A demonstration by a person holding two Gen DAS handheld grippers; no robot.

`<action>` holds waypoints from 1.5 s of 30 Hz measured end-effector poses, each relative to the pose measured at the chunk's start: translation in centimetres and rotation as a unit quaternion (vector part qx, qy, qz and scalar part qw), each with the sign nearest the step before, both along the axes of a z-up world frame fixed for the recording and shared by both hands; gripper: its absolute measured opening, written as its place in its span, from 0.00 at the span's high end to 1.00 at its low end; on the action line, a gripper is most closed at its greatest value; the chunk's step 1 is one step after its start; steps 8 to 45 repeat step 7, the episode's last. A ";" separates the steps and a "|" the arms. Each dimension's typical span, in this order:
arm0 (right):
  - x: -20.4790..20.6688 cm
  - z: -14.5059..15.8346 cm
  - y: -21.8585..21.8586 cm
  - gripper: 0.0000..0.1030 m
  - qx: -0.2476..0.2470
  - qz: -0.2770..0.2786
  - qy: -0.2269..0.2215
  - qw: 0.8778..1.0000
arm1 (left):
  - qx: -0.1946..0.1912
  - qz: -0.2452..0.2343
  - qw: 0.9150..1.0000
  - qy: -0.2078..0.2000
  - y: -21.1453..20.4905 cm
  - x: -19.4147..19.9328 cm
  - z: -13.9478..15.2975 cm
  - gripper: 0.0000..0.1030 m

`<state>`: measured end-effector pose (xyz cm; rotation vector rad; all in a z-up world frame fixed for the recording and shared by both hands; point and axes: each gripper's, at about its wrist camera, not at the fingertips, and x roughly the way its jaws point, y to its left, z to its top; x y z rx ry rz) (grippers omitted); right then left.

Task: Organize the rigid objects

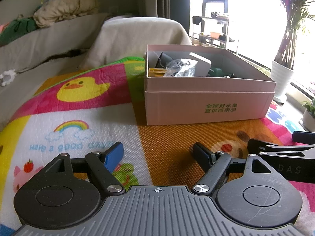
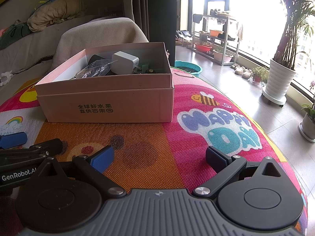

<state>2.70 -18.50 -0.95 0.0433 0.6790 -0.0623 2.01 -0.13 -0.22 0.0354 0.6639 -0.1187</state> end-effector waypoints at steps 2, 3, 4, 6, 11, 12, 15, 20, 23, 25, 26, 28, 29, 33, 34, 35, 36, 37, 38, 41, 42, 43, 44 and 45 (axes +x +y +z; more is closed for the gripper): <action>0.0 0.0 0.0 0.03 0.000 0.000 0.000 1.000 | -0.002 0.000 1.000 0.001 0.0 0.0 0.0 0.20; 0.0 0.0 0.0 0.03 0.000 0.000 0.000 1.000 | -0.002 0.000 1.000 0.000 0.0 0.0 0.0 0.20; 0.0 0.0 0.0 0.03 0.000 0.000 0.000 1.000 | -0.001 0.000 1.000 0.000 -0.1 0.0 0.0 0.20; 0.0 0.0 0.0 0.03 0.000 0.000 0.000 1.000 | -0.003 0.000 1.000 0.000 0.0 0.0 0.0 0.20; 0.0 0.0 0.0 0.03 0.000 0.000 0.000 1.000 | -0.004 0.000 1.000 0.000 -0.1 0.0 0.0 0.20; 0.0 0.0 0.0 0.03 0.000 0.000 0.000 1.000 | -0.004 0.000 1.000 0.000 -0.1 0.0 0.0 0.20; 0.0 0.0 0.0 0.03 0.000 0.000 0.000 1.000 | -0.004 0.000 1.000 0.000 -0.1 0.0 0.0 0.20; 0.0 0.0 0.0 0.03 0.000 0.000 0.000 1.000 | -0.004 0.000 1.000 0.000 -0.1 0.0 0.0 0.20; 0.0 0.0 0.0 0.03 0.000 0.000 0.000 1.000 | -0.004 0.000 1.000 0.000 -0.1 0.0 0.0 0.20; 0.0 0.0 0.0 0.03 0.000 0.000 0.000 1.000 | -0.004 0.000 1.000 0.000 -0.1 0.0 0.0 0.20; 0.0 0.0 0.0 0.03 0.000 0.000 0.000 1.000 | -0.004 0.000 1.000 0.000 -0.1 0.0 0.0 0.20; 0.0 0.0 0.0 0.03 0.000 0.000 0.000 1.000 | -0.004 0.000 1.000 0.000 -0.1 0.0 0.0 0.20; 0.0 0.0 0.0 0.03 0.000 0.000 0.000 1.000 | -0.004 0.000 1.000 0.000 -0.1 0.0 0.0 0.20; 0.0 0.0 0.0 0.03 0.000 0.000 0.000 1.000 | -0.004 0.000 1.000 0.000 -0.1 0.0 0.0 0.20; 0.0 0.0 0.0 0.03 0.000 0.000 0.000 1.000 | -0.004 0.000 1.000 0.000 -0.1 0.0 0.0 0.20; 0.0 0.0 0.0 0.03 0.000 0.000 0.000 1.000 | -0.004 0.000 1.000 0.000 -0.1 0.0 0.0 0.20; 0.0 0.0 0.0 0.03 0.000 0.000 0.000 1.000 | -0.004 0.000 1.000 0.000 -0.1 0.0 0.0 0.20; 0.0 0.0 0.0 0.03 0.000 0.000 0.000 1.000 | -0.004 0.000 1.000 0.000 -0.1 0.0 0.0 0.20; 0.0 0.0 0.0 0.03 0.000 0.000 0.000 1.000 | -0.004 0.000 1.000 0.000 -0.1 0.0 0.0 0.20; 0.0 0.0 0.0 0.03 0.000 0.000 0.000 1.000 | -0.004 0.000 1.000 0.000 -0.1 0.0 0.0 0.20; 0.0 0.0 0.0 0.03 0.000 0.000 0.000 1.000 | -0.004 0.000 1.000 0.000 -0.1 0.0 0.0 0.20; 0.0 0.0 0.0 0.03 0.000 0.000 0.000 1.000 | -0.004 0.000 1.000 0.000 -0.1 0.0 0.0 0.20; 0.0 0.0 0.0 0.03 0.000 0.000 0.000 1.000 | -0.004 0.000 1.000 0.000 -0.1 0.0 0.0 0.20; 0.0 0.0 0.0 0.03 0.000 0.000 0.000 1.000 | -0.004 0.000 1.000 0.000 -0.1 0.0 0.0 0.20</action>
